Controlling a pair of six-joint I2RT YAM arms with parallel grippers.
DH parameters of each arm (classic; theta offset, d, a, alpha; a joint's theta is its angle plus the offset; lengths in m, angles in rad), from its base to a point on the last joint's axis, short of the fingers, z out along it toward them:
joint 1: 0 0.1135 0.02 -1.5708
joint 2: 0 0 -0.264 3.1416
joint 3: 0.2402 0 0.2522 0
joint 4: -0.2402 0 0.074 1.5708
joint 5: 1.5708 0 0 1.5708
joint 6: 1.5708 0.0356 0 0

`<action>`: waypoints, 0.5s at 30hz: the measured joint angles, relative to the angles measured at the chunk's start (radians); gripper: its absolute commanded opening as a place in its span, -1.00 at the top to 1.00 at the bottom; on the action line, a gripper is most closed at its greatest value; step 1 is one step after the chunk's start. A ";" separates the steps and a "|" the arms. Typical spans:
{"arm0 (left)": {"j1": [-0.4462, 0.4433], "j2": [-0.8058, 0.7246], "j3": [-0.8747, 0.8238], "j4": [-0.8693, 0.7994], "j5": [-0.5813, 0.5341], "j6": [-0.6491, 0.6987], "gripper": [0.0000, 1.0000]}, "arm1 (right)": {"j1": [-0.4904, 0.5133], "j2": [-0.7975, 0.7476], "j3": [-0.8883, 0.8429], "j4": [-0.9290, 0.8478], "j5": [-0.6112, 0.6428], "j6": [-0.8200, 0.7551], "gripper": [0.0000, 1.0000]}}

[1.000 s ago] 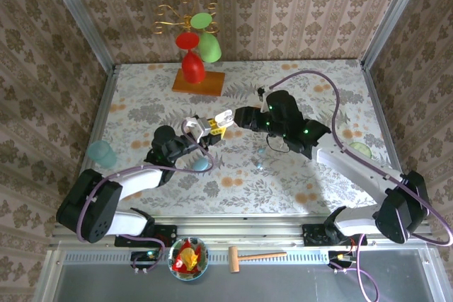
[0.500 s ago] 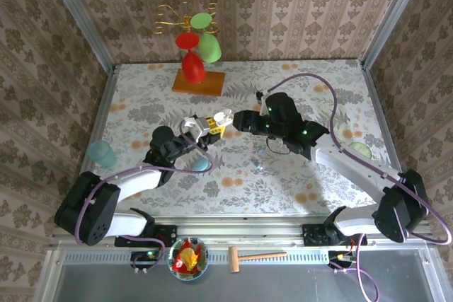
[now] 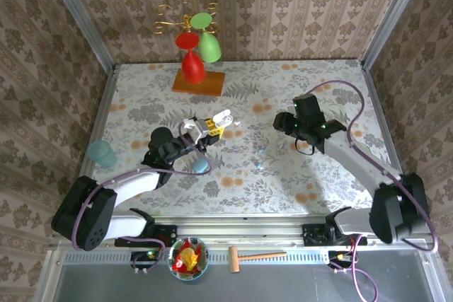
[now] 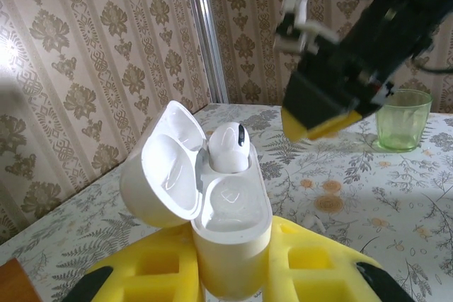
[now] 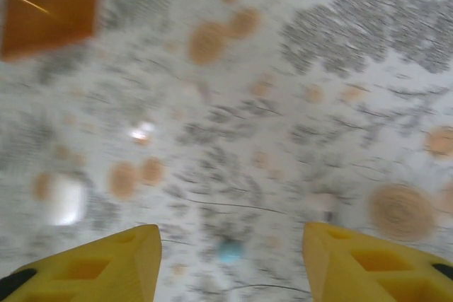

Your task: Insert wireless bluetooth earbuds into charging case

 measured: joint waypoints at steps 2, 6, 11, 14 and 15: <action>0.000 -0.005 -0.002 -0.006 0.000 0.002 0.92 | -0.006 0.083 0.033 -0.055 0.030 -0.024 0.11; 0.000 -0.010 -0.011 -0.016 0.000 0.008 0.92 | -0.008 0.216 0.072 -0.126 0.061 -0.061 0.22; 0.000 -0.020 -0.014 -0.021 0.000 0.015 0.92 | -0.008 0.315 0.078 -0.151 0.059 -0.082 0.36; 0.000 -0.020 -0.014 -0.021 0.000 0.015 0.92 | -0.008 0.355 0.082 -0.155 0.055 -0.091 0.41; 0.000 -0.020 -0.014 -0.021 0.000 0.015 0.92 | -0.008 0.365 0.082 -0.154 0.053 -0.092 0.43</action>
